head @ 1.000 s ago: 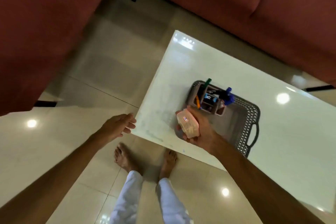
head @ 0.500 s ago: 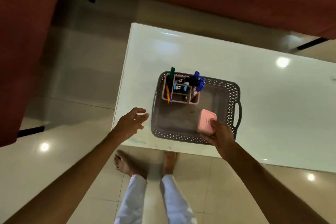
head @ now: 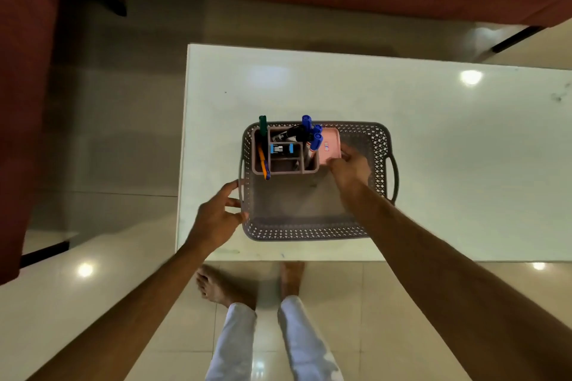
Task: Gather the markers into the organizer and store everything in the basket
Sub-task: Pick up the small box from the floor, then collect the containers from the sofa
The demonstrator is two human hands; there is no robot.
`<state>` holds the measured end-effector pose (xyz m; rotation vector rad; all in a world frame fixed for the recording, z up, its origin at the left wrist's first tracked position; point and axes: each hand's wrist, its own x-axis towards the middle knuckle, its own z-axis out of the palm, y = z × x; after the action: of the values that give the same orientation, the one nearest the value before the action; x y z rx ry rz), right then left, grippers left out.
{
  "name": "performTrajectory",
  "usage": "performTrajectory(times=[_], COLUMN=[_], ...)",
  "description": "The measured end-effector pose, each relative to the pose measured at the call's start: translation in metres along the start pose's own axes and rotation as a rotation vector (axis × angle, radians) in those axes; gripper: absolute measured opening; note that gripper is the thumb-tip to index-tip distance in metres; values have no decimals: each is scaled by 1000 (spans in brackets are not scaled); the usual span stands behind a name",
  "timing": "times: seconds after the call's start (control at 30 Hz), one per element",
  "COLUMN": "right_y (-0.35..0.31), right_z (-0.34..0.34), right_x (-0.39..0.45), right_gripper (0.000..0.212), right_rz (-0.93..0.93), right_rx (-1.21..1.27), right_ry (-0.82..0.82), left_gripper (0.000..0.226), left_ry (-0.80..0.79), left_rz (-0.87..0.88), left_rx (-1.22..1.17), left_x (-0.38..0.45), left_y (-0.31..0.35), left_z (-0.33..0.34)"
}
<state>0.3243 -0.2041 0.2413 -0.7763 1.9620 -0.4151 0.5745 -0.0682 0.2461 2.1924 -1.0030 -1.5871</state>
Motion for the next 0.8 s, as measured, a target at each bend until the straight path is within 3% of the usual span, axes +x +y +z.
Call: performTrajectory(times=[0.17, 0.47, 0.63, 0.8], right_y=[11, 33, 39, 43], right_z=[1, 5, 4, 37], right_x=[-6, -7, -73, -139], right_gripper=[41, 61, 42, 31], right_rz=[55, 144, -1, -80], right_rx=[40, 157, -228, -314], right_ry=[-35, 108, 32, -76], left_gripper=[73, 61, 50, 36], left_ry=[-7, -35, 61, 108], left_rz=[22, -53, -197, -218], left_rx=[-22, -163, -468, -535], left_x=[-4, -11, -32, -70], left_y=[-1, -9, -15, -32], left_z=[-1, -12, -47, -80])
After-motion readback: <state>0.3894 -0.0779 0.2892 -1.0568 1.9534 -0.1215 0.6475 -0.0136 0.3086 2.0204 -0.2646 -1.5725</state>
